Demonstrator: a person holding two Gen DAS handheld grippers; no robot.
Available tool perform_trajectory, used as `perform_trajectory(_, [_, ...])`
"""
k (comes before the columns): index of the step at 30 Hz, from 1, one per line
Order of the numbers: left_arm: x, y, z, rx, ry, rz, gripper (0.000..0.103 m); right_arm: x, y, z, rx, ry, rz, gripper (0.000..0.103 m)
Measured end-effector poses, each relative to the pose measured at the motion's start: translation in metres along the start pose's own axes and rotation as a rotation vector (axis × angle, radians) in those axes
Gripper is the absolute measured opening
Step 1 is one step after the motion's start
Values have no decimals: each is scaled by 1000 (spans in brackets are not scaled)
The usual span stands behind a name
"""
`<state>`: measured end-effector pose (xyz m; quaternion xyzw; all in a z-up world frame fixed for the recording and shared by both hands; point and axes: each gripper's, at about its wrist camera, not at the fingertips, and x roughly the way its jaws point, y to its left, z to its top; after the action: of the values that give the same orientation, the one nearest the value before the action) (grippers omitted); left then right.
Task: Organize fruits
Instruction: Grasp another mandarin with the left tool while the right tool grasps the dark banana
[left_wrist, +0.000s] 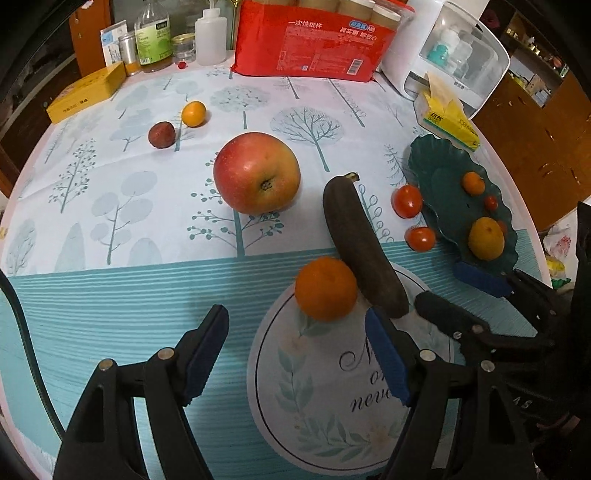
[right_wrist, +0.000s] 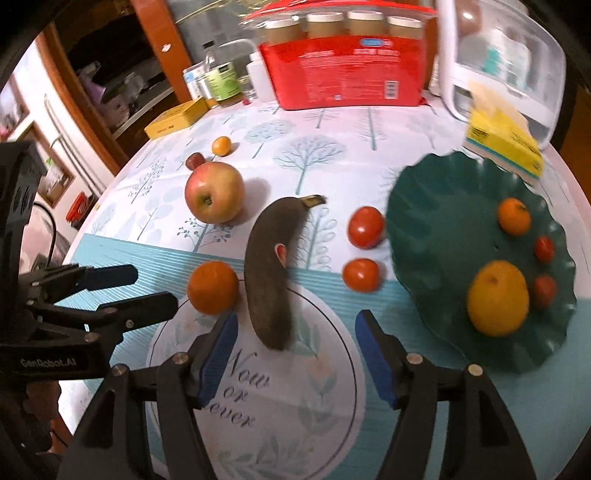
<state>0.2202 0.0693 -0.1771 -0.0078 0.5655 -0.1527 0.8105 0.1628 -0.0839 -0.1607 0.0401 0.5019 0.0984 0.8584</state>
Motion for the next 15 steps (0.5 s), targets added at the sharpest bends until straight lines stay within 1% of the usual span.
perform_trajectory(5, [13,8,8,-23,19,-32,75,16,7,4,-50,7,-3,67])
perform_trajectory(10, [25,10,14,-33,46,-69,75,24,13,2,-102,0,3,67])
perform_trajectory(15, [38,7,15,-31,80,-83,75,33,23,-2,-172,-9,-6,67])
